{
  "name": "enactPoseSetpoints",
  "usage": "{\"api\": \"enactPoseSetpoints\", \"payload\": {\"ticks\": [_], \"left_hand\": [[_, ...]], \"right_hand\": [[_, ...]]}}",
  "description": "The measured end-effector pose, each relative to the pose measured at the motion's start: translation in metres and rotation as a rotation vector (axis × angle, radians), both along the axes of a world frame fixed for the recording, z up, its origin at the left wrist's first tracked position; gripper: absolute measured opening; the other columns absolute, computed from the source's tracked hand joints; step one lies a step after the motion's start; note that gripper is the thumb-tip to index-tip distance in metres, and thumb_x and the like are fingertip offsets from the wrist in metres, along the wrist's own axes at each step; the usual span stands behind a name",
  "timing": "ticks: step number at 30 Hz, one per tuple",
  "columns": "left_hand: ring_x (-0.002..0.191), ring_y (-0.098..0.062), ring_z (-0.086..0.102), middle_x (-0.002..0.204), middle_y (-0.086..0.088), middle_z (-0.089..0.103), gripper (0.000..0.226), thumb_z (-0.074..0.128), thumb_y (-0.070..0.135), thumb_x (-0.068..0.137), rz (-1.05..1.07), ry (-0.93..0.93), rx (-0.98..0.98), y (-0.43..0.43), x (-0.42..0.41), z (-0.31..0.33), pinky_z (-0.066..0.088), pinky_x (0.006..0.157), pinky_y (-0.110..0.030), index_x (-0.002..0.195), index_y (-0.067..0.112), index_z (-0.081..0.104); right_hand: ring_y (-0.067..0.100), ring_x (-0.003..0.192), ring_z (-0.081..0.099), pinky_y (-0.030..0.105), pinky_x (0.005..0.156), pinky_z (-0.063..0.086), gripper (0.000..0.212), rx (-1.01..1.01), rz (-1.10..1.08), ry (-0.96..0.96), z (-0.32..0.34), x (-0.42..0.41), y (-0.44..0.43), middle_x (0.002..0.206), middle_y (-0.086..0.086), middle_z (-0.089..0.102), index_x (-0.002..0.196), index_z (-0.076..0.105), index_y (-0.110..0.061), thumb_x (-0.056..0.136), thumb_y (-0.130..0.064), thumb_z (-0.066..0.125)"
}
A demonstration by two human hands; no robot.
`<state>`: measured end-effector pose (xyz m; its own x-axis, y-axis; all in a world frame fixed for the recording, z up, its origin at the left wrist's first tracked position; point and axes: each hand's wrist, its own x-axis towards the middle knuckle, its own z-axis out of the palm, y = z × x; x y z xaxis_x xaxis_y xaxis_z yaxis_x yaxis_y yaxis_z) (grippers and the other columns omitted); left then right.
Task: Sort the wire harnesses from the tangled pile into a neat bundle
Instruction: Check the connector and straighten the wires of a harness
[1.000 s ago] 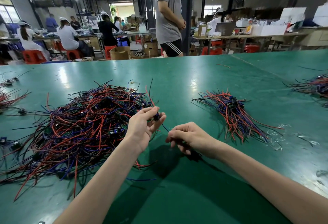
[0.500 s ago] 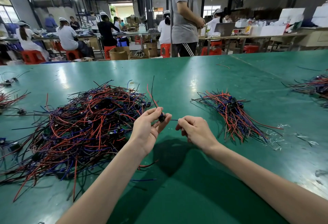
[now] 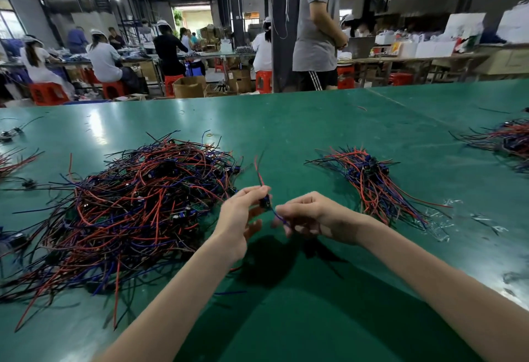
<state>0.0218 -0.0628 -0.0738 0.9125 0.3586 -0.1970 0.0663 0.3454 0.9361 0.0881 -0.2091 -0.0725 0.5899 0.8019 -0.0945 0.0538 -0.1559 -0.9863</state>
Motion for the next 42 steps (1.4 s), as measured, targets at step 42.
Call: {"api": "enactPoseSetpoints", "payload": {"ticks": [42], "left_hand": [[0.06, -0.007, 0.058, 0.076, 0.006, 0.07, 0.021, 0.052, 0.025, 0.092, -0.163, 0.097, -0.164, -0.003, 0.002, -0.007, 0.046, 0.045, -0.018, 0.092, 0.014, 0.07]], "right_hand": [[0.027, 0.084, 0.061, 0.034, 0.078, 0.049, 0.021, -0.439, -1.134, -0.659, 0.016, 0.106, -0.093, 0.089, 0.013, 0.069, 0.082, 0.067, -0.009, 0.082, -0.03, 0.072]]}}
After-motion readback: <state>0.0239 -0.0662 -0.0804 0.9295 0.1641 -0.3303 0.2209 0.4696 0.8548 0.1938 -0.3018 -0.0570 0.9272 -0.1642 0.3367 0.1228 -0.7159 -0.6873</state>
